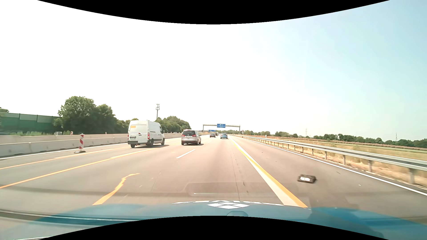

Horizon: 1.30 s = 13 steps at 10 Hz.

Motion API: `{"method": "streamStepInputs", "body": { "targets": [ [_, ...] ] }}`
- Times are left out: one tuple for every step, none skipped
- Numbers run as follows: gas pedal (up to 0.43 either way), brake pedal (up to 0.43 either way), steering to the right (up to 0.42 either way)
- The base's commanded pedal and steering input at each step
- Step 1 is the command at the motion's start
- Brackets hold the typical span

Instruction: Follow the waypoints while adhering to traffic rules and regulations

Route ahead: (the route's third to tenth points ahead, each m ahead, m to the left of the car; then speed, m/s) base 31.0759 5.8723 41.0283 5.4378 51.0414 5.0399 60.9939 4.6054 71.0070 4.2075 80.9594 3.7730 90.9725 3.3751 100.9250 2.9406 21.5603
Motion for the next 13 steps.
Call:
{"method": "streamStepInputs", "body": {
  "targets": [
    [0.197,0.000,0.007],
    [0.197,0.000,0.008],
    [0.209,0.000,0.008],
    [0.220,0.000,0.008],
    [0.220,0.000,0.008],
    [0.228,0.000,0.007],
    [0.248,0.000,0.007],
    [0.248,0.000,0.007],
    [0.260,0.000,0.007],
    [0.260,0.000,0.006],
    [0.260,0.000,0.005],
    [0.280,0.000,0.004],
    [0.311,0.000,0.004]
  ]
}}
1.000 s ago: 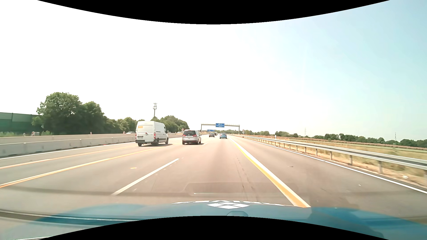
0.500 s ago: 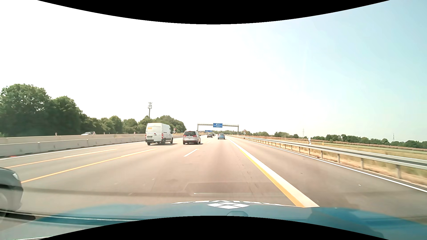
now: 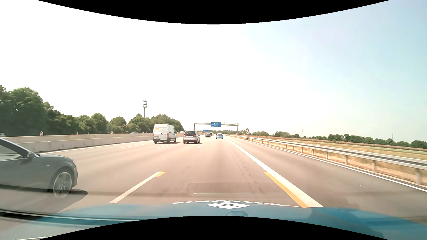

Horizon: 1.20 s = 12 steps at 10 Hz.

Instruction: Follow the waypoints while adhering to traffic rules and regulations

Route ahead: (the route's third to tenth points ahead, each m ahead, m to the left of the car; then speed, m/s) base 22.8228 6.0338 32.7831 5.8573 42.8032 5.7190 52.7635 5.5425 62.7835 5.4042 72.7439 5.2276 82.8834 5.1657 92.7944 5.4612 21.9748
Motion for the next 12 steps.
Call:
{"method": "streamStepInputs", "body": {
  "targets": [
    [0.319,0.000,0.004],
    [0.331,0.000,0.004],
    [0.331,0.000,0.002],
    [0.331,0.000,0.000],
    [0.331,0.000,-0.001],
    [0.331,0.000,-0.001],
    [0.331,0.000,-0.002],
    [0.331,0.000,-0.002],
    [0.331,0.000,-0.002],
    [0.331,0.000,-0.002],
    [0.331,0.000,-0.002],
    [0.331,0.000,-0.002]
  ]
}}
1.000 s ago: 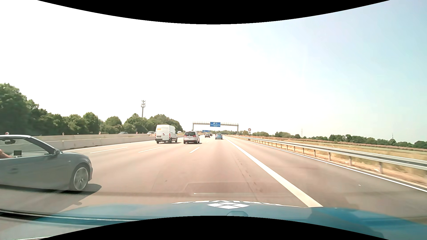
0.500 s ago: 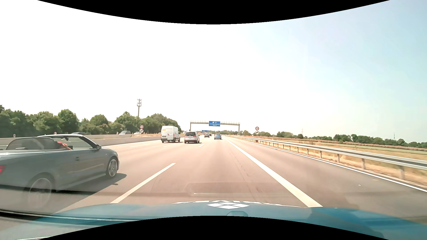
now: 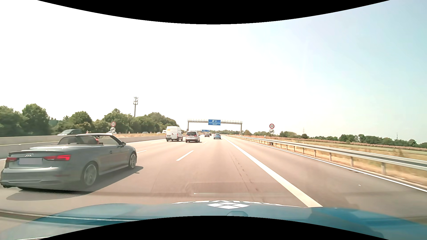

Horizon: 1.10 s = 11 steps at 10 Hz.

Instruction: Follow the waypoints while adhering to traffic rules and regulations

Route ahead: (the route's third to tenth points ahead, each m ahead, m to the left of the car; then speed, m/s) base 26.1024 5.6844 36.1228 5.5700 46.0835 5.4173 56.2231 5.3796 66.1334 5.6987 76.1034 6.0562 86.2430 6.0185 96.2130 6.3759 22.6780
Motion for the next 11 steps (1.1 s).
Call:
{"method": "streamStepInputs", "body": {
  "targets": [
    [0.331,0.000,-0.002],
    [0.331,0.000,-0.002],
    [0.331,0.000,-0.002],
    [0.319,0.000,-0.002],
    [0.319,0.000,-0.002],
    [0.319,0.000,-0.002],
    [0.319,0.000,-0.002],
    [0.319,0.000,-0.002],
    [0.319,0.000,-0.002],
    [0.319,0.000,-0.002],
    [0.319,0.000,-0.002]
  ]
}}
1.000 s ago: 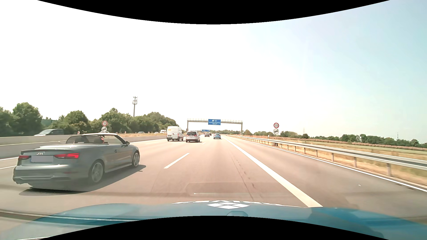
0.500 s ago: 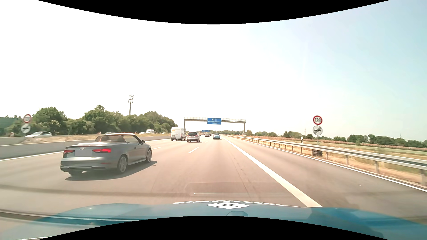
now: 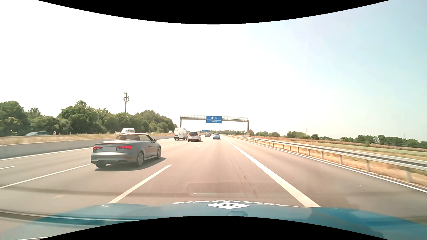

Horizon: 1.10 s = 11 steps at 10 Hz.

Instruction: Follow the waypoints while adhering to traffic rules and regulations

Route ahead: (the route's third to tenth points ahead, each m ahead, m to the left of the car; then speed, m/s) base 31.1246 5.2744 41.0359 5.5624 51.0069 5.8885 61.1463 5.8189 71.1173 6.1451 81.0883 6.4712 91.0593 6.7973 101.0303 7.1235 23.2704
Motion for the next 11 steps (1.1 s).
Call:
{"method": "streamStepInputs", "body": {
  "targets": [
    [0.319,0.000,-0.002],
    [0.319,0.000,-0.002],
    [0.319,0.000,-0.002],
    [0.319,0.000,-0.002],
    [0.319,0.000,-0.002],
    [0.319,0.000,-0.002],
    [0.319,0.000,-0.002],
    [0.319,0.000,-0.002],
    [0.319,0.000,-0.002],
    [0.319,0.000,-0.002],
    [0.319,0.000,-0.002]
  ]
}}
